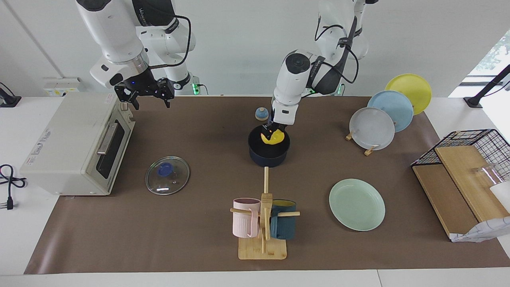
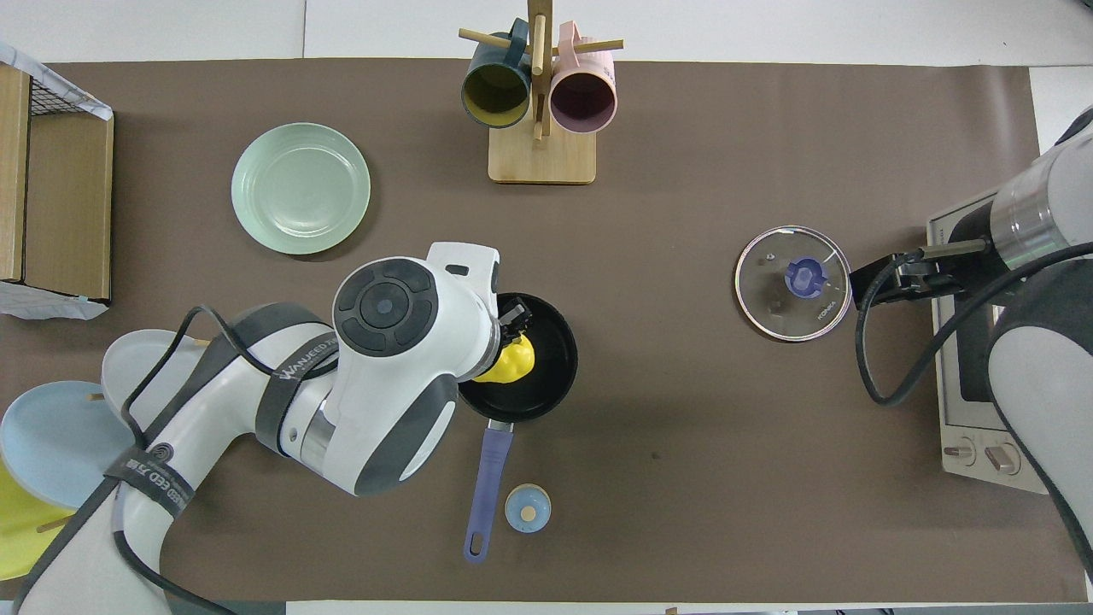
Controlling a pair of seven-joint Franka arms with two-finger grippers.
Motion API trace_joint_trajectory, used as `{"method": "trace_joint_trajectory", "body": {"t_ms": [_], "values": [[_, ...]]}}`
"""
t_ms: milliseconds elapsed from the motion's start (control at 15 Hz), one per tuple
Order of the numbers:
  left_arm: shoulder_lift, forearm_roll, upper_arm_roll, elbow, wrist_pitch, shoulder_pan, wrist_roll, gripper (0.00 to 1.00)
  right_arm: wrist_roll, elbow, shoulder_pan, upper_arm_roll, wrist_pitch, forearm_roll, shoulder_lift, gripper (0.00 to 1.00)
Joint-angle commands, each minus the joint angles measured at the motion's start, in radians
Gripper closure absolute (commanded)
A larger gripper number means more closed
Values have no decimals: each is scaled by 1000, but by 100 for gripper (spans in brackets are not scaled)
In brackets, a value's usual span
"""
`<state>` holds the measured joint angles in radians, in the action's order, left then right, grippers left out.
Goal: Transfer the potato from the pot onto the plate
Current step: 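Lift the potato toward the green plate while the right gripper withdraws, then lower the yellow potato onto the pale green plate with the left gripper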
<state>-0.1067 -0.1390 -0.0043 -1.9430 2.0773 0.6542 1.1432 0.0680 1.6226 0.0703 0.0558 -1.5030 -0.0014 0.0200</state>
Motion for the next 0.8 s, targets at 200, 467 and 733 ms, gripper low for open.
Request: {"method": "trace_joint_trajectory", "body": {"t_ms": [200,467,733], "values": [[-7,-71,-2,205,-187,-206,-244,94,-7,51,-1,-13,9,-6,46,0],[-41,-65,1,265,-187,-339,-414,96,-7,54,2,-27,0,-18,51,0],[-63,-44,3,263,-166,-447,-565,96,-13,56,6,-27,0,-35,58,0]]}}
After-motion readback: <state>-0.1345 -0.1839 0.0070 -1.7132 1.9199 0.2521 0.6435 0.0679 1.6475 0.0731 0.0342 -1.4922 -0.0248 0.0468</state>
